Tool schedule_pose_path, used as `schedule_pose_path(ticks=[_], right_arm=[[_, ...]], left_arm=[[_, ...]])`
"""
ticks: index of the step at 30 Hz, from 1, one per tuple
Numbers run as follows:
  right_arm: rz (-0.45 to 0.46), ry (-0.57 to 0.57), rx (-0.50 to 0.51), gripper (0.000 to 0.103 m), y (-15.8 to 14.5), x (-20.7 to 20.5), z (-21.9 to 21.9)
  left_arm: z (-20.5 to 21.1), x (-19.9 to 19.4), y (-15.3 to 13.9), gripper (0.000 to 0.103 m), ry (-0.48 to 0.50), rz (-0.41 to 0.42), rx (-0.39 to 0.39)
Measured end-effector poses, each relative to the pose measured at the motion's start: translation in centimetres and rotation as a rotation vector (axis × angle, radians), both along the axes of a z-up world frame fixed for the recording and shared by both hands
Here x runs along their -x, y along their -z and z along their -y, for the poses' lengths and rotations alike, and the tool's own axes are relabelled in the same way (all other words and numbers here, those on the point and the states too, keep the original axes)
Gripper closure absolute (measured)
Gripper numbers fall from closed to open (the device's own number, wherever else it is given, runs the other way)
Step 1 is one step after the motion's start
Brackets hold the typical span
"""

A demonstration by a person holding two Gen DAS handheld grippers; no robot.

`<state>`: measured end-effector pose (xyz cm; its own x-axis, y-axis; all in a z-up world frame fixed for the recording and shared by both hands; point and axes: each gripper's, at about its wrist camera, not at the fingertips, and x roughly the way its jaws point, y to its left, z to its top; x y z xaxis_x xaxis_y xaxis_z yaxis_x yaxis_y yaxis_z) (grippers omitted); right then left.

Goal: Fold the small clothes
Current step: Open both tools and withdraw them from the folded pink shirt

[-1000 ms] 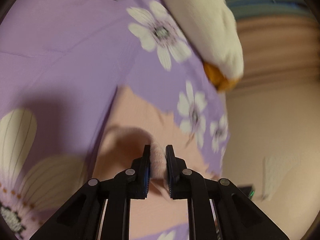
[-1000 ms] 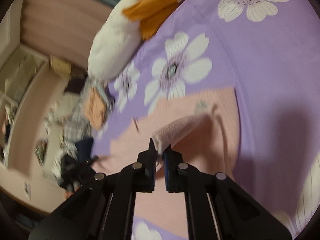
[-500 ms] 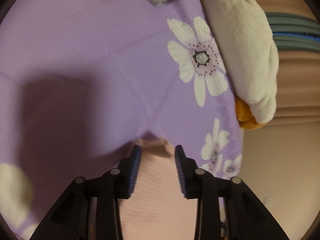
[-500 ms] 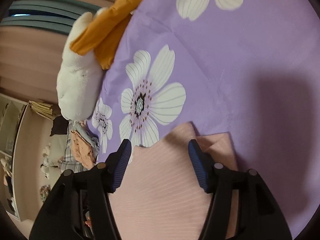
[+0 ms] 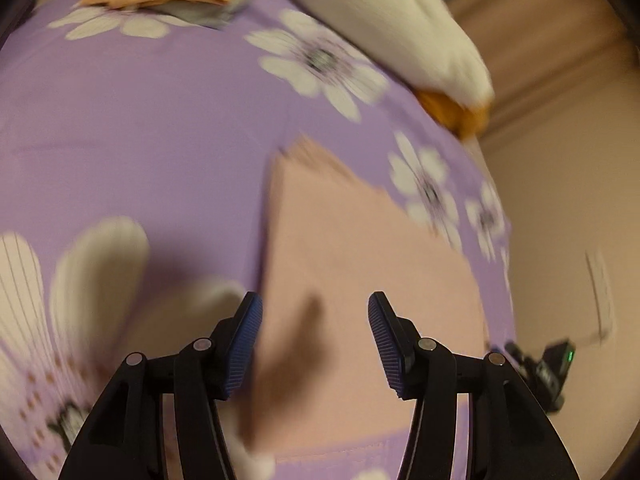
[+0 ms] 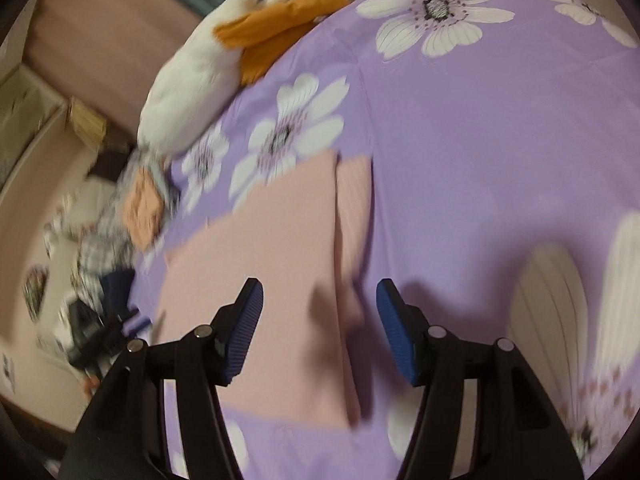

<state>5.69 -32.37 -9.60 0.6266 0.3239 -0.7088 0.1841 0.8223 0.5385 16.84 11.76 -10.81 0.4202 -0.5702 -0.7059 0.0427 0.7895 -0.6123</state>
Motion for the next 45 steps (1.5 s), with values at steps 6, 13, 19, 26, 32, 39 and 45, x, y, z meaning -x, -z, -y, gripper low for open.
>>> schedule_pose_path(ticks=[6,13,19,26,32,39,45], right_arm=[[-0.047,-0.079,0.073,0.063,2.2,2.4,-2.7],[-0.012,-0.116,0.151,0.096,2.2,2.7,-4.3],[-0.088,-0.089,0.309,0.099,1.7,3.1,-4.0],[-0.083,-0.027,0.340,0.094,1.5,3.9,-3.0],[-0.036,-0.030,0.303,0.047,-0.1,3.9,-4.5],[-0.009,-0.142,0.210,0.047,0.2,2.0,-9.2],[-0.005,-0.234,0.172,0.046,1.1,-0.3,-12.8]], left_arm=[[3.6,3.9,0.3,0.050,0.093,0.027,-0.079],[5.1,5.0,2.2,0.050,0.113,0.005,-0.158],[5.2,5.2,2.2,0.050,0.115,0.004,-0.158],[3.5,6.7,0.8,0.050,0.081,0.033,-0.144],[0.3,7.3,0.3,0.027,-0.018,0.040,-0.115],[-0.7,5.0,2.3,0.027,-0.047,-0.016,0.017],[-0.2,2.2,3.1,0.027,-0.031,-0.019,0.102]])
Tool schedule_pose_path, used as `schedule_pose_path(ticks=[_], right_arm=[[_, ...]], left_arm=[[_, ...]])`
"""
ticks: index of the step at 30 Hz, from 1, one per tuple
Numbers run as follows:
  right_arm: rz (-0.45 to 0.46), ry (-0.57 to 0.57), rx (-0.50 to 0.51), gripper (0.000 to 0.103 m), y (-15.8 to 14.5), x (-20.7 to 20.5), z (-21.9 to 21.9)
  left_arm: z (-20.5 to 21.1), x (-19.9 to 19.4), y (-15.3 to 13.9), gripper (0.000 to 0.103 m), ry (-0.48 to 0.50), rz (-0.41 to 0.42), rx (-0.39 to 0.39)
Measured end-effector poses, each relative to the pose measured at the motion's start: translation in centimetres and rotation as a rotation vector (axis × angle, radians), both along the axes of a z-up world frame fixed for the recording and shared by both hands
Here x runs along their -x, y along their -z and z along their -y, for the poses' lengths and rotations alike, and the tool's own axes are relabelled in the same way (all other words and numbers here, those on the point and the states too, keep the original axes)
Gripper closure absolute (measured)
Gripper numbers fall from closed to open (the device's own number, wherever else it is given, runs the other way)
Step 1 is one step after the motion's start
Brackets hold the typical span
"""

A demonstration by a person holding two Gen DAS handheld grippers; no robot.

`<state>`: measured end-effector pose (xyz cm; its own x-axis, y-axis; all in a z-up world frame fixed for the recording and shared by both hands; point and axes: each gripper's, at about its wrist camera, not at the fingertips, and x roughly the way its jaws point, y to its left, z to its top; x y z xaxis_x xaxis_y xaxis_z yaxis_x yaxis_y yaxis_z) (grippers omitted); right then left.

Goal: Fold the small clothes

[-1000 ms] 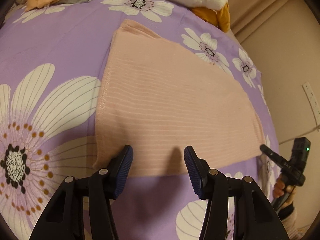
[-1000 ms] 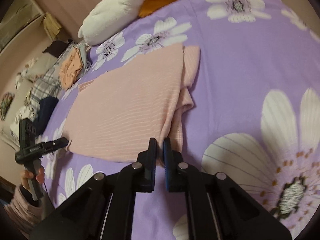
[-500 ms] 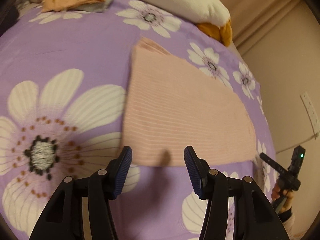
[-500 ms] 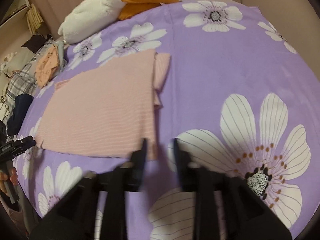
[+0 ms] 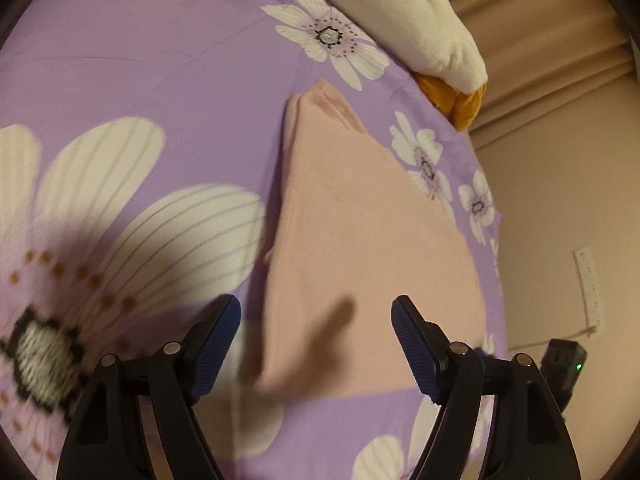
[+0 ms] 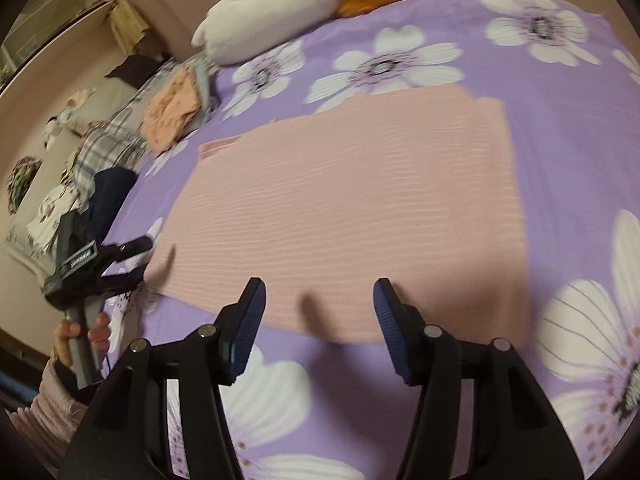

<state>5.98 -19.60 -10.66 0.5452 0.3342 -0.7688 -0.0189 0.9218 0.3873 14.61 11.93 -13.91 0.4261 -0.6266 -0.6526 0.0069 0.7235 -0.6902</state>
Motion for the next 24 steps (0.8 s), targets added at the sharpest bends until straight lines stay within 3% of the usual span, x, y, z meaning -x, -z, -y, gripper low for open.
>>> schedule_pose_path(ticks=[5,15,18,24], right_arm=[[-0.004,-0.049,-0.009,0.046,0.4,-2.5,-2.1],[0.024,-0.112,0.045,0.046,1.0,-9.0,-5.7],[0.019,-0.112,0.079,0.052,1.0,-11.9,-6.5],[-0.004,-0.080,0.197,0.082,2.0,-16.5,-7.8]], left_arm=[[0.7,-2.8,0.3,0.027,0.028,0.010,0.049],[3.2,-7.3,0.2,0.027,0.090,0.030,0.026],[3.7,-7.8,0.1,0.028,0.101,0.035,-0.003],[3.8,-7.8,0.2,0.060,0.102,0.039,-0.106]])
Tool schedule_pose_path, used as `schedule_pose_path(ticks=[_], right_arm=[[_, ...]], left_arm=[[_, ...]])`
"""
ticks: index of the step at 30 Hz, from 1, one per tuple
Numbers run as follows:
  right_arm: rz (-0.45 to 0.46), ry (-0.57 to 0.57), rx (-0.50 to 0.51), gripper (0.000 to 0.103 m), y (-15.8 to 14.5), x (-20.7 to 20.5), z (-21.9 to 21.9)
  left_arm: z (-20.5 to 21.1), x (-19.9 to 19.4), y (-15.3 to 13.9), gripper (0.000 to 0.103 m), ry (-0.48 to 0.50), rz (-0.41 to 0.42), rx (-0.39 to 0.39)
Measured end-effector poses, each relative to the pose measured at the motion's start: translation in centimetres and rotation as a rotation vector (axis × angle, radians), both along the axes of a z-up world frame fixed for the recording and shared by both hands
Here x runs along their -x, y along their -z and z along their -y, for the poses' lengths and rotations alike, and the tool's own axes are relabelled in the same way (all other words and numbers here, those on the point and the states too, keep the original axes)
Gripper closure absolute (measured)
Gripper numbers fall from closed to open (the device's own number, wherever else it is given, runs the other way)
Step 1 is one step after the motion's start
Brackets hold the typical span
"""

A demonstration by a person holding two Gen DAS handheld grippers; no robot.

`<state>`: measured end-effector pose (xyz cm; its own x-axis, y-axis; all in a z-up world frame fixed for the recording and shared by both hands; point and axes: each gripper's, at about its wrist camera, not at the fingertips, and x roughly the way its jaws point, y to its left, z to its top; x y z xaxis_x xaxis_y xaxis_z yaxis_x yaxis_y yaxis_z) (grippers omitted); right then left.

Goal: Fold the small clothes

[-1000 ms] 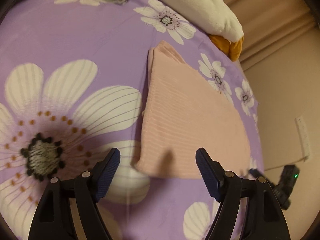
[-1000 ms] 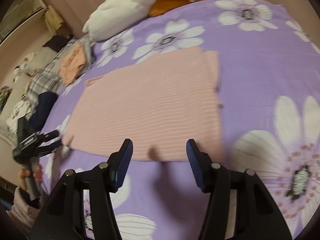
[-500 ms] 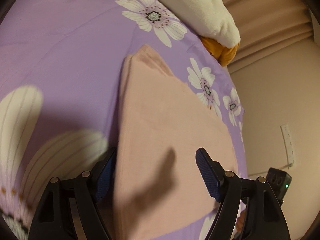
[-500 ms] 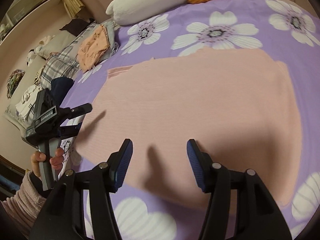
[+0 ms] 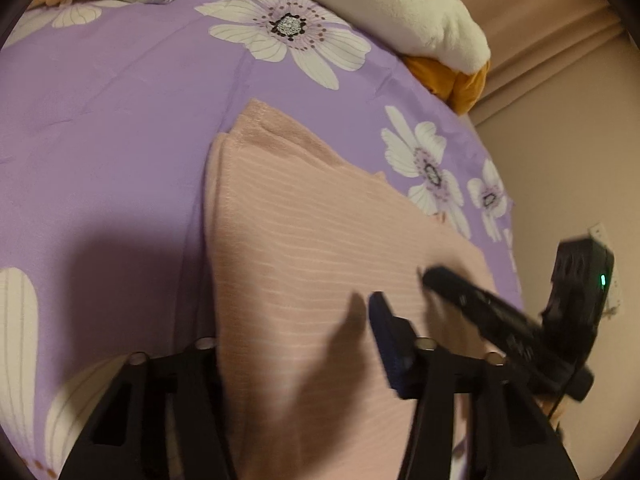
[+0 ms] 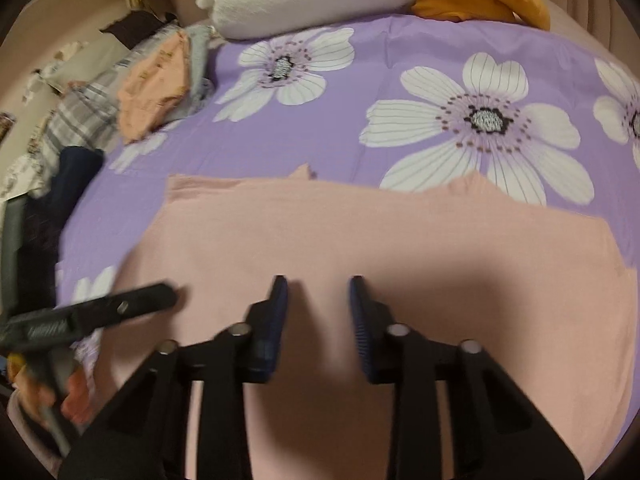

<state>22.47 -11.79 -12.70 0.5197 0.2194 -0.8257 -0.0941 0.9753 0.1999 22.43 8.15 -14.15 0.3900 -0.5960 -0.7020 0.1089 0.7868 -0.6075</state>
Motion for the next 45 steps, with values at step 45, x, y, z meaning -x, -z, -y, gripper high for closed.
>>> schedule_pose_path(ticks=[45], right_arm=[[0.051,0.035,-0.218,0.082,-2.1,13.5,3.7]], left_arm=[[4.7,1.7,-7.8,0.096,-0.028,0.044,-0.175]])
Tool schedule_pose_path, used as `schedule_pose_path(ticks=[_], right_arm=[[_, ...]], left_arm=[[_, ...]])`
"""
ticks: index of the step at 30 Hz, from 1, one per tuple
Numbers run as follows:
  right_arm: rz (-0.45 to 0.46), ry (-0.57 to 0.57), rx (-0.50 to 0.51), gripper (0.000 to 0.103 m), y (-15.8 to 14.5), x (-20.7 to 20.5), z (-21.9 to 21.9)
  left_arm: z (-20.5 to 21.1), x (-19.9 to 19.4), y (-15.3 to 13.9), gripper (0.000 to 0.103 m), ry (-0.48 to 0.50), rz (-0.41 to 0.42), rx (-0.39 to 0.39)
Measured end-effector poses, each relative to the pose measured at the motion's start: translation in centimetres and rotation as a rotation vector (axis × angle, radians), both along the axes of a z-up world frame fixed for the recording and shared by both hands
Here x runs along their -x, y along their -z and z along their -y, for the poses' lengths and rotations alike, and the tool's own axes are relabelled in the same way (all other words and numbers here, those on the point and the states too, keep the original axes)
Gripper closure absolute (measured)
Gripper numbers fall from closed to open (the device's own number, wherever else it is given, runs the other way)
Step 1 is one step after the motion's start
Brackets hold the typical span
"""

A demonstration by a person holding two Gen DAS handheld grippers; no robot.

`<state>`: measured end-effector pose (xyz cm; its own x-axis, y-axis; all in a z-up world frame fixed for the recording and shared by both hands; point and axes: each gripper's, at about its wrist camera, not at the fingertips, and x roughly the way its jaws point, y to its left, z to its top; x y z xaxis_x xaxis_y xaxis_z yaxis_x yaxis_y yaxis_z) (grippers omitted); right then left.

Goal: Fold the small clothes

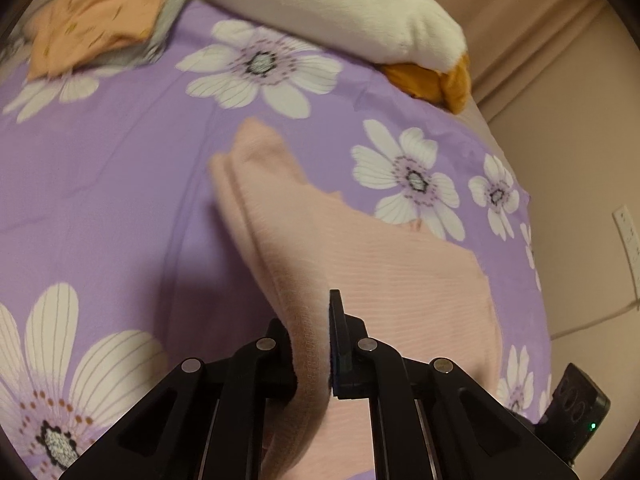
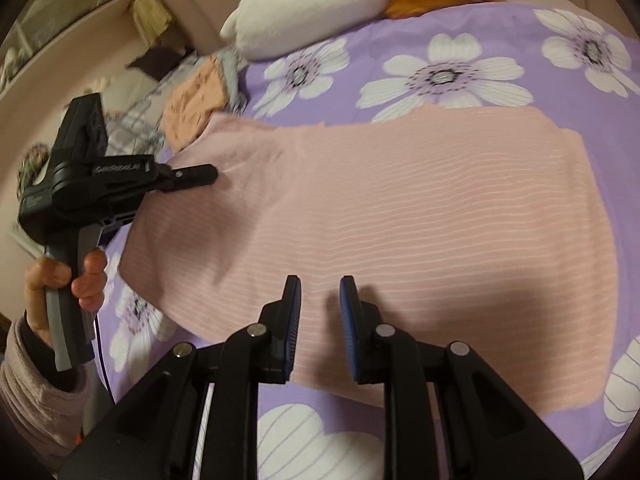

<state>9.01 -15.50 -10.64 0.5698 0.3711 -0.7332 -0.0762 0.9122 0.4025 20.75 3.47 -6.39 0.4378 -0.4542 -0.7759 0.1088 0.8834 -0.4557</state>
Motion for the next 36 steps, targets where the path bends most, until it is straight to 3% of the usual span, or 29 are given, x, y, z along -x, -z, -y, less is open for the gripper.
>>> schedule_pose_path(ticks=[10,17,19,21,25,29,32,36], right_arm=[[0.061,0.173,-0.099,0.082,-1.3,2.5,7.4],[0.057,0.293,-0.137,0.079,-0.8,4.8,12.3],[0.052,0.322,-0.155,0.068,-0.5,5.2,13.2],[0.051,0.347,-0.184,0.057,-0.3,5.6,13.9],[0.053,0.374,-0.242,0.050,-0.1,5.7,14.6],[0.060,0.375,-0.291,0.049,-0.2,5.2,14.5],[0.052,0.336,-0.339,0.049,-0.3,4.0,13.9],[0.031,0.258,-0.300,0.049,-0.8,1.3,12.4]], left_arm=[[9.3,-0.4,-3.0,0.096,0.097,0.041,-0.138],[16.6,-0.2,-0.2,0.096,0.200,-0.019,-0.176],[17.8,-0.2,0.9,0.096,0.214,-0.042,-0.189],[18.2,0.1,1.7,0.092,0.227,-0.064,-0.192],[18.1,0.7,1.6,0.054,0.294,-0.080,-0.102],[17.8,1.7,-0.3,0.052,0.305,-0.014,-0.090],[15.6,2.4,-1.5,0.052,0.285,0.018,-0.016],[11.6,3.9,-1.0,0.052,0.235,0.047,-0.060]])
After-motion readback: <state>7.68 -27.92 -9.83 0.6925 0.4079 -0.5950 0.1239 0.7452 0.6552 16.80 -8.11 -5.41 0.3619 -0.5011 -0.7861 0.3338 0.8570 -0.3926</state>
